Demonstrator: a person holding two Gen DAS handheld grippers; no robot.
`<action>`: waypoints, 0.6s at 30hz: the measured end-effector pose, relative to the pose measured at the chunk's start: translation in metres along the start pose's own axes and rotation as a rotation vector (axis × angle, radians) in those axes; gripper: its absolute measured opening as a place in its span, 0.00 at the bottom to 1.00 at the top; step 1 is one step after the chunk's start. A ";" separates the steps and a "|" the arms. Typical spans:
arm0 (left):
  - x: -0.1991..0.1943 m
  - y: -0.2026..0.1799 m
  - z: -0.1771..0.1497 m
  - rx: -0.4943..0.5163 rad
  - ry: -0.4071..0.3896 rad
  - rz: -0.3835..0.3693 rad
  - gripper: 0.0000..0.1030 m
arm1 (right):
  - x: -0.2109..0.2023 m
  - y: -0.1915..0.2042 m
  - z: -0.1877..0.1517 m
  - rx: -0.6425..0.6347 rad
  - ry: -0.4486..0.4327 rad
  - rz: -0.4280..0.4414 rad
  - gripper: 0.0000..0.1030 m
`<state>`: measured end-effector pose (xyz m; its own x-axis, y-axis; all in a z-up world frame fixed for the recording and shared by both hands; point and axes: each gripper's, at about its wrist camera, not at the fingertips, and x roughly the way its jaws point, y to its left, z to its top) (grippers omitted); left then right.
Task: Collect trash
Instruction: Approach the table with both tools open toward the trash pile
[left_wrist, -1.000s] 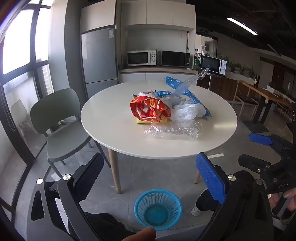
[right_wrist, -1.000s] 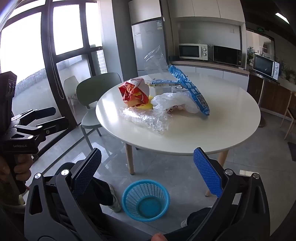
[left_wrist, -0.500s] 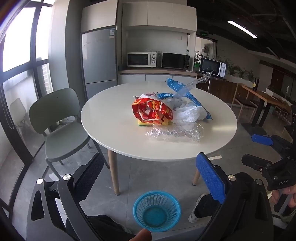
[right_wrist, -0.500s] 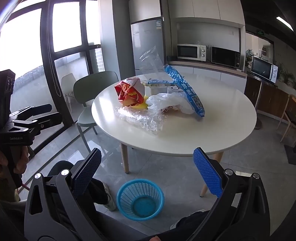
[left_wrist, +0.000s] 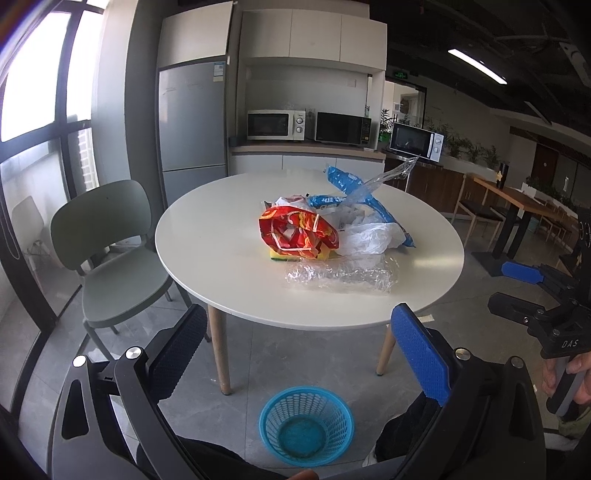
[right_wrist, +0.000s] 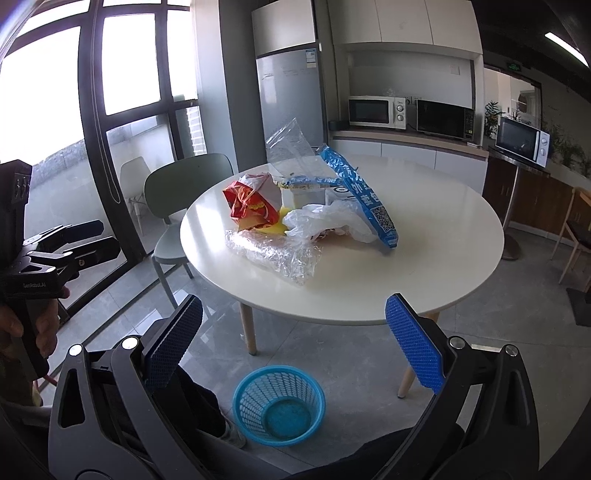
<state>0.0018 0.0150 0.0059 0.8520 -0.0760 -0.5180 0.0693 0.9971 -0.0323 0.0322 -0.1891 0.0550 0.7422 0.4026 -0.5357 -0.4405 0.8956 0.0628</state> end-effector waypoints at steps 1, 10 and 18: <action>0.001 0.000 0.000 0.006 0.001 -0.004 0.94 | 0.000 -0.002 0.001 0.003 -0.003 -0.005 0.92; 0.007 -0.009 0.005 0.099 -0.002 0.005 0.92 | 0.006 -0.012 0.007 0.024 -0.007 -0.010 0.92; 0.012 -0.003 0.012 0.032 0.004 -0.026 0.94 | 0.011 -0.018 0.010 0.022 -0.004 -0.019 0.92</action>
<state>0.0179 0.0114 0.0104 0.8477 -0.1020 -0.5206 0.1083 0.9939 -0.0186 0.0533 -0.1992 0.0566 0.7523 0.3861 -0.5339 -0.4151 0.9070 0.0709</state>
